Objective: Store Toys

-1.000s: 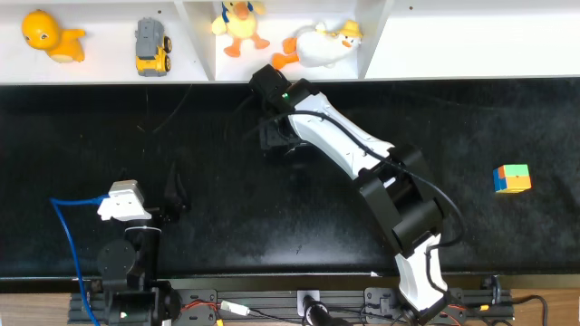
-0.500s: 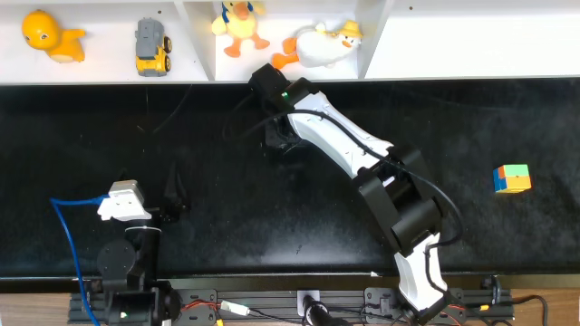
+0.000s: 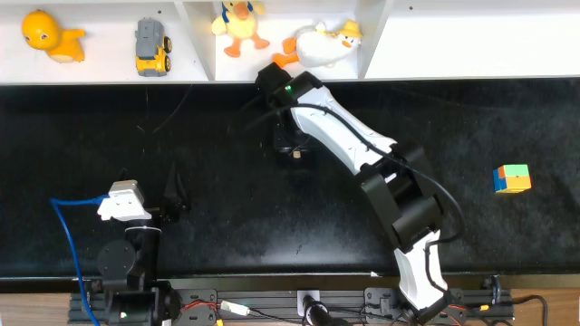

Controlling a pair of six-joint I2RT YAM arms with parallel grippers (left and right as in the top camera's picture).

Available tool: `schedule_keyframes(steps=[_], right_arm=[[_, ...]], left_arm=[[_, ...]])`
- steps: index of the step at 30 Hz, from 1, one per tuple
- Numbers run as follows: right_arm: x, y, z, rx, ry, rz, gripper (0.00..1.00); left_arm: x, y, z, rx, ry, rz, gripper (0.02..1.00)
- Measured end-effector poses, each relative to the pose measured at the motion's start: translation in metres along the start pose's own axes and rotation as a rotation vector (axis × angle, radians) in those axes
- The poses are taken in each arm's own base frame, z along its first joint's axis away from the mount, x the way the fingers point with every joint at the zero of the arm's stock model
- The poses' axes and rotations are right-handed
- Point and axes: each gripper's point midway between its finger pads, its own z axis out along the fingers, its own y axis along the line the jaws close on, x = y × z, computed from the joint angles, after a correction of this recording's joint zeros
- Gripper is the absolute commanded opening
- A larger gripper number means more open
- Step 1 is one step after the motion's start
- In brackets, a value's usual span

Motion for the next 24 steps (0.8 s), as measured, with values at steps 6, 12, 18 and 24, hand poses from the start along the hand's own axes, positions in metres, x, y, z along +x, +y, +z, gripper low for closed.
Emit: schedule_keyframes(steps=[6, 12, 18, 24], right_arm=[[0.004, -0.008, -0.022, 0.029, 0.025, 0.006, 0.045], [0.015, -0.03, -0.06, 0.082, -0.008, 0.007, 0.047], [0.011, -0.056, -0.115, 0.036, -0.126, 0.035, 0.045], [0.022, -0.115, -0.136, 0.029, -0.177, 0.125, 0.045]], left_arm=[[0.0, 0.0, 0.0, 0.0, 0.0, 0.0, 0.998], [0.0, 0.0, 0.0, 0.0, 0.0, 0.0, 0.998], [0.0, 0.0, 0.0, 0.0, 0.0, 0.0, 0.998], [0.0, 0.0, 0.0, 0.0, 0.0, 0.0, 0.996]])
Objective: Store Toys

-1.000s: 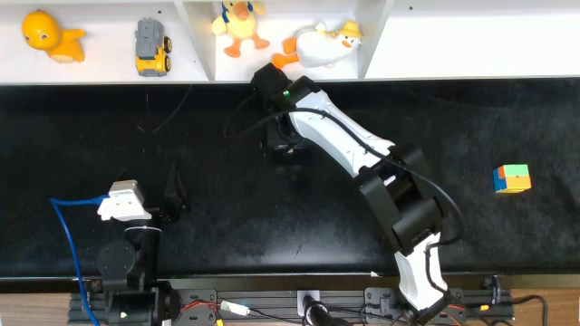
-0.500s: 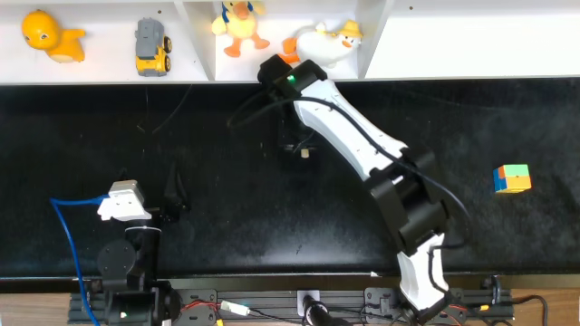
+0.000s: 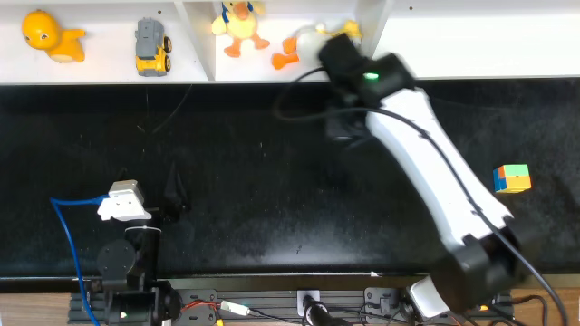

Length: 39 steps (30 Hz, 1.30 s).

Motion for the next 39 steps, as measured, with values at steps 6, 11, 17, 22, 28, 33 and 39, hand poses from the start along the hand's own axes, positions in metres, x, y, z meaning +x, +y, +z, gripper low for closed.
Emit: schedule_keyframes(steps=[6, 11, 17, 22, 28, 33, 39], right_arm=[[0.001, -0.077, 0.005, 0.031, -0.038, 0.142, 0.045], [-0.02, -0.113, 0.007, 0.031, -0.14, 0.156, 0.047], [-0.06, -0.118, 0.011, 0.022, -0.29, 0.029, 0.045], [-0.1, -0.106, 0.02, -0.008, -0.404, -0.091, 0.047], [-0.122, -0.098, 0.047, -0.023, -0.419, -0.156, 0.047], [-0.127, -0.095, 0.072, -0.024, -0.391, -0.171, 0.045], [-0.133, -0.094, 0.08, -0.024, -0.4, -0.178, 0.047]], left_arm=[[0.0, 0.0, 0.0, 0.0, 0.0, 0.0, 0.998], [0.0, 0.0, 0.0, 0.0, 0.0, 0.0, 0.998], [0.0, 0.0, 0.0, 0.0, 0.0, 0.0, 0.998], [0.0, 0.0, 0.0, 0.0, 0.0, 0.0, 0.998], [0.0, 0.0, 0.0, 0.0, 0.0, 0.0, 0.998], [0.0, 0.0, 0.0, 0.0, 0.0, 0.0, 0.998], [0.0, 0.0, 0.0, 0.0, 0.0, 0.0, 0.998]])
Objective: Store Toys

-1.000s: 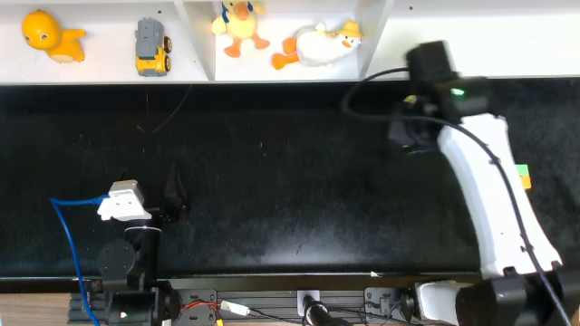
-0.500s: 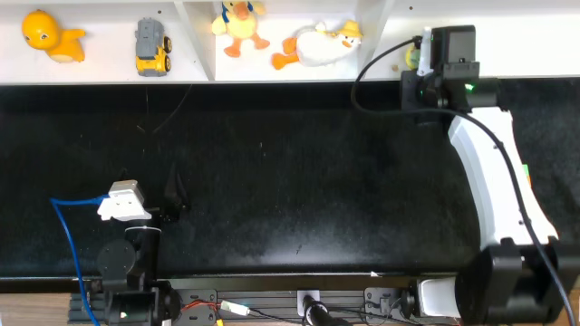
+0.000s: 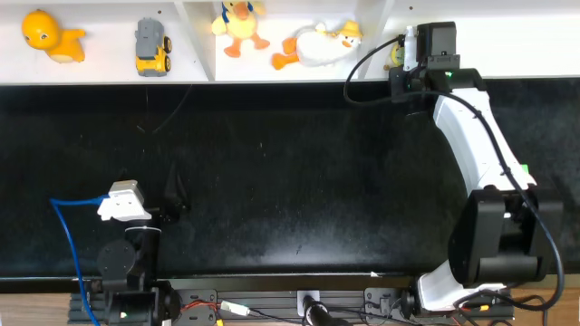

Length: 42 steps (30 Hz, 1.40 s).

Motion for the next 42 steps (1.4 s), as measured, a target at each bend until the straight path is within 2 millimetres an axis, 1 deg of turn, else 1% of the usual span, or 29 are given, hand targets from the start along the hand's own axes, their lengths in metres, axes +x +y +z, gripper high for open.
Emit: schedule_keyframes(steps=[3, 6, 8, 12, 16, 17, 18, 19, 20, 21, 22, 24, 27, 31, 34, 35, 38, 40, 42], right_arm=[[-0.003, 0.0, 0.0, -0.001, -0.012, 0.0, 0.045], [-0.019, 0.0, 0.002, -0.003, -0.075, -0.001, 0.047], [-0.021, 0.0, 0.002, -0.002, -0.086, -0.001, 0.049], [-0.035, -0.001, 0.003, -0.001, -0.144, -0.002, 0.047], [-0.042, 0.0, 0.005, -0.005, -0.172, -0.004, 0.049], [-0.044, 0.0, 0.005, -0.006, -0.18, -0.004, 0.095], [-0.045, 0.0, 0.005, -0.005, -0.185, -0.003, 0.297], [-0.046, 0.0, 0.005, -0.006, -0.187, 0.003, 0.43], [-0.046, 0.0, 0.005, -0.008, -0.187, 0.007, 0.522], [-0.046, 0.001, 0.005, -0.01, -0.187, 0.012, 0.654], [-0.046, 0.001, 0.005, -0.01, -0.187, 0.016, 0.886], [-0.046, 0.0, 0.005, -0.009, -0.187, 0.023, 0.998], [-0.039, -0.001, 0.006, -0.002, -0.158, 0.049, 0.993], [-0.019, -0.008, 0.005, 0.042, -0.079, 0.114, 0.998], [-0.002, -0.017, -0.013, 0.095, -0.018, 0.173, 0.996], [0.002, -0.02, -0.024, 0.112, -0.006, 0.205, 0.996], [0.022, -0.032, -0.064, 0.153, 0.036, 0.332, 0.998], [0.036, -0.045, -0.097, 0.184, 0.044, 0.449, 0.998], [0.052, -0.058, -0.124, 0.214, 0.054, 0.558, 0.998]], left_arm=[[0.0, 0.0, 0.0, 0.0, 0.0, 0.0, 0.998], [0.0, 0.0, 0.0, 0.0, 0.0, 0.0, 0.998], [0.0, 0.0, 0.0, 0.0, 0.0, 0.0, 0.998], [0.0, 0.0, 0.0, 0.0, 0.0, 0.0, 0.998], [0.0, 0.0, 0.0, 0.0, 0.0, 0.0, 0.996], [0.0, 0.0, 0.0, 0.0, 0.0, 0.0, 0.998], [0.0, 0.0, 0.0, 0.0, 0.0, 0.0, 0.998], [0.0, 0.0, 0.0, 0.0, 0.0, 0.0, 0.998], [0.0, 0.0, 0.0, 0.0, 0.0, 0.0, 0.996], [0.0, 0.0, 0.0, 0.0, 0.0, 0.0, 0.998], [0.0, 0.0, 0.0, 0.0, 0.0, 0.0, 0.998], [0.0, 0.0, 0.0, 0.0, 0.0, 0.0, 0.998], [0.0, 0.0, 0.0, 0.0, 0.0, 0.0, 0.998], [0.0, 0.0, 0.0, 0.0, 0.0, 0.0, 0.998], [0.0, 0.0, 0.0, 0.0, 0.0, 0.0, 0.998], [0.0, 0.0, 0.0, 0.0, 0.0, 0.0, 0.998], [0.0, 0.0, 0.0, 0.0, 0.0, 0.0, 0.998], [0.0, 0.0, 0.0, 0.0, 0.0, 0.0, 0.998], [0.0, 0.0, 0.0, 0.0, 0.0, 0.0, 0.998]])
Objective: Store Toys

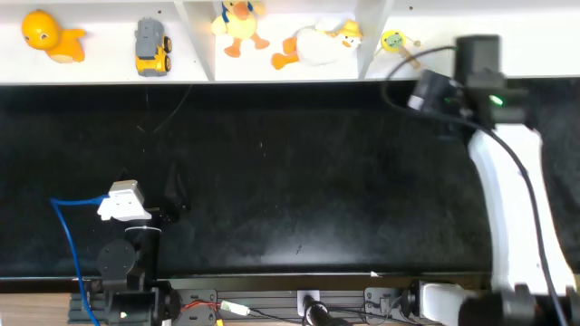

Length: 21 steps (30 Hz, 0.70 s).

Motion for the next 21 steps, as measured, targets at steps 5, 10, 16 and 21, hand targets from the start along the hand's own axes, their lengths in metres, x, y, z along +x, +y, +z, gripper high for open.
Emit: schedule_keyframes(steps=[5, 10, 16, 21], right_arm=[[0.025, -0.071, -0.037, 0.121, 0.062, 0.277, 0.998], [0.042, -0.137, -0.041, 0.25, 0.125, 0.542, 0.998], [0.061, -0.206, -0.033, 0.332, 0.143, 0.833, 0.998], [0.08, -0.23, -0.002, 0.354, 0.164, 0.923, 0.993]], left_arm=[[0.0, 0.0, 0.0, 0.0, 0.0, 0.0, 0.998], [0.0, 0.0, 0.0, 0.0, 0.0, 0.0, 0.998], [0.0, 0.0, 0.0, 0.0, 0.0, 0.0, 0.998], [0.0, 0.0, 0.0, 0.0, 0.0, 0.0, 0.998]])
